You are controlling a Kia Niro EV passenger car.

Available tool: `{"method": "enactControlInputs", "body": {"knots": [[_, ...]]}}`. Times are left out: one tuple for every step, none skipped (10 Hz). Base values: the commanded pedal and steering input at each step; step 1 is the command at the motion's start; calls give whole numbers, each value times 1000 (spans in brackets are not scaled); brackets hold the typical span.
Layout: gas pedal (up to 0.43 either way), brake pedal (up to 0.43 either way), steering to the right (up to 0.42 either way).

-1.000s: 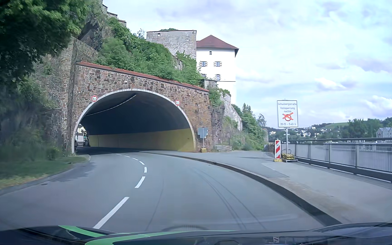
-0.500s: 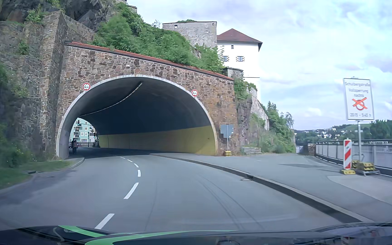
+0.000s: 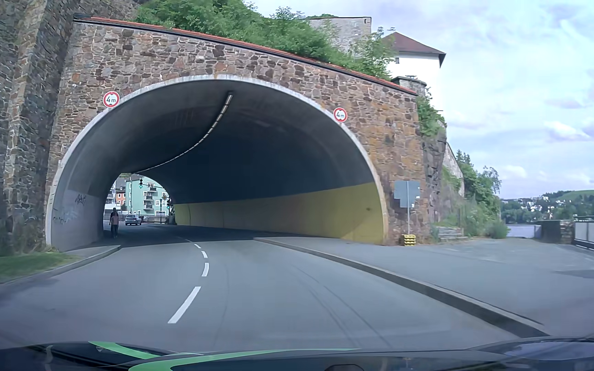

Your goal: Follow the waypoints while adhering to traffic rules and regulations

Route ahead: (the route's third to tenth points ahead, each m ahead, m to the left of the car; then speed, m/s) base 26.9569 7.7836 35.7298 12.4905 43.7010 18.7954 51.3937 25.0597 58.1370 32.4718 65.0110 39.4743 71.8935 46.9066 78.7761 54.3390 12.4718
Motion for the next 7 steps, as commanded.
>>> {"method": "enactControlInputs", "body": {"knots": [[0,0,-87],[0,0,-89],[0,0,-91],[0,0,-91],[0,0,-91],[0,0,-90],[0,0,-86]]}}
